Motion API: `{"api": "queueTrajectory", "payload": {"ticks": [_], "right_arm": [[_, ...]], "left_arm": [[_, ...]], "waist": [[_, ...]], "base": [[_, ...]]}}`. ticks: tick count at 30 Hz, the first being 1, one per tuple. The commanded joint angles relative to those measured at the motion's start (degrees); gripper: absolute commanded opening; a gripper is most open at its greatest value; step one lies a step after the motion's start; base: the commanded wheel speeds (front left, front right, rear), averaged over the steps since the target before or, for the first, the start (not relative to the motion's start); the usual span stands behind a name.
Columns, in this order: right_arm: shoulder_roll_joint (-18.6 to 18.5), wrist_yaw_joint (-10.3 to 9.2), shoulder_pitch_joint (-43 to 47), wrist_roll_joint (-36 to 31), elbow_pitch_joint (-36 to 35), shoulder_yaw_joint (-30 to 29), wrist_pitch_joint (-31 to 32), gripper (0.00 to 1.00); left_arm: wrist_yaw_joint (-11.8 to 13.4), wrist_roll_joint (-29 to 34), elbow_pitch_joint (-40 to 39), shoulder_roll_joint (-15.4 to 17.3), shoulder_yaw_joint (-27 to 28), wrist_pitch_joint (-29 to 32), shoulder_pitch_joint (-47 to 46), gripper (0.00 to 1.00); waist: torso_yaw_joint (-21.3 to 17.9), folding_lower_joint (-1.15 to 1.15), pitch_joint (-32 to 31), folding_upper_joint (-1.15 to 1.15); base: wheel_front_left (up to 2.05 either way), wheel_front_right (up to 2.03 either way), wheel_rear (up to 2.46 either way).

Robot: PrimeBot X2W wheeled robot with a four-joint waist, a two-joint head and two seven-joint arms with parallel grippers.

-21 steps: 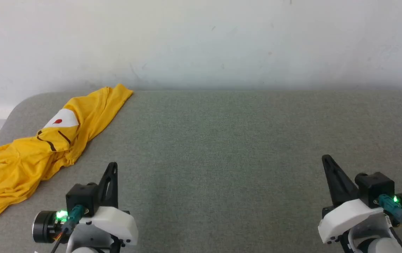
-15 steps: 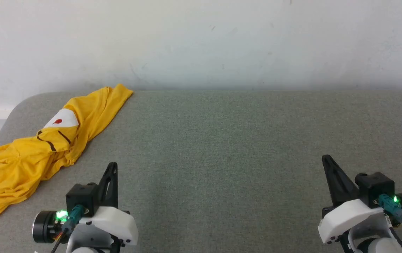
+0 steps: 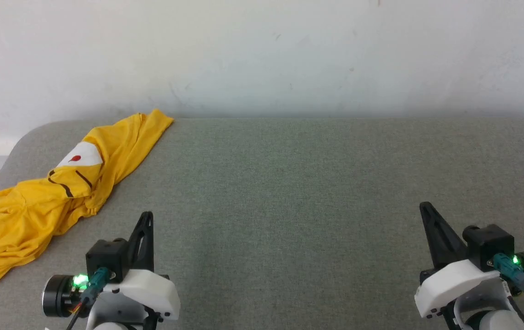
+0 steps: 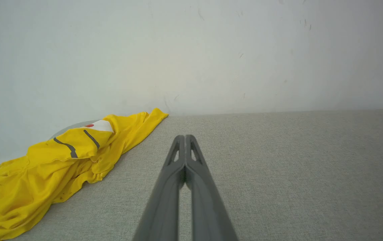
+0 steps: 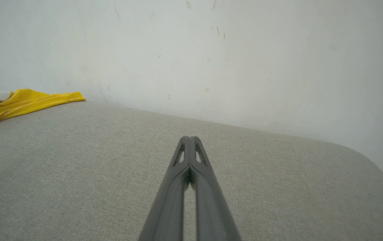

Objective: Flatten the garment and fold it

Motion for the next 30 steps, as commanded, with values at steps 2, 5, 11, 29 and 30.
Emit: {"api": "queueTrajectory", "payload": {"ticks": [2, 5, 11, 29, 30], "right_arm": [[0.2, -0.12, -0.8, -0.4, -0.2, 0.0, 0.0, 0.0], [0.0, 0.0, 0.0, 0.0, 0.0, 0.0, 0.0, 1.0], [0.0, 0.0, 0.2, 0.4, 0.3, -0.5, -0.4, 1.0], [0.0, -0.02, 0.3, 1.8, 0.9, -3.7, -2.5, 1.0], [0.0, -0.02, 0.3, 1.8, 0.9, -3.8, -2.7, 1.0]], "left_arm": [[-0.1, 0.4, 0.1, -0.3, 0.2, 0.0, -0.7, 0.0], [0.0, 0.0, 0.0, 0.0, 0.0, 0.0, 0.0, 1.0], [0.1, -0.1, 0.0, 0.0, 0.1, -0.4, 0.2, 1.0], [0.6, -1.0, -0.6, 0.0, 0.8, -2.6, 1.0, 1.0], [0.6, -1.1, -0.7, 0.0, 0.8, -2.7, 1.1, 1.0]], "waist": [[0.0, 0.0, 0.0, 0.0], [0.0, 0.0, 0.0, 0.0], [0.0, 0.0, 0.0, 0.0], [0.8, 0.0, 0.3, 0.0], [0.9, 0.0, 0.3, 0.0]], "base": [[0.0, 0.0, 0.0], [0.0, 0.0, 0.0], [0.0, 0.0, 0.0], [0.0, 0.0, 0.0], [0.0, 0.0, 0.0]]}}
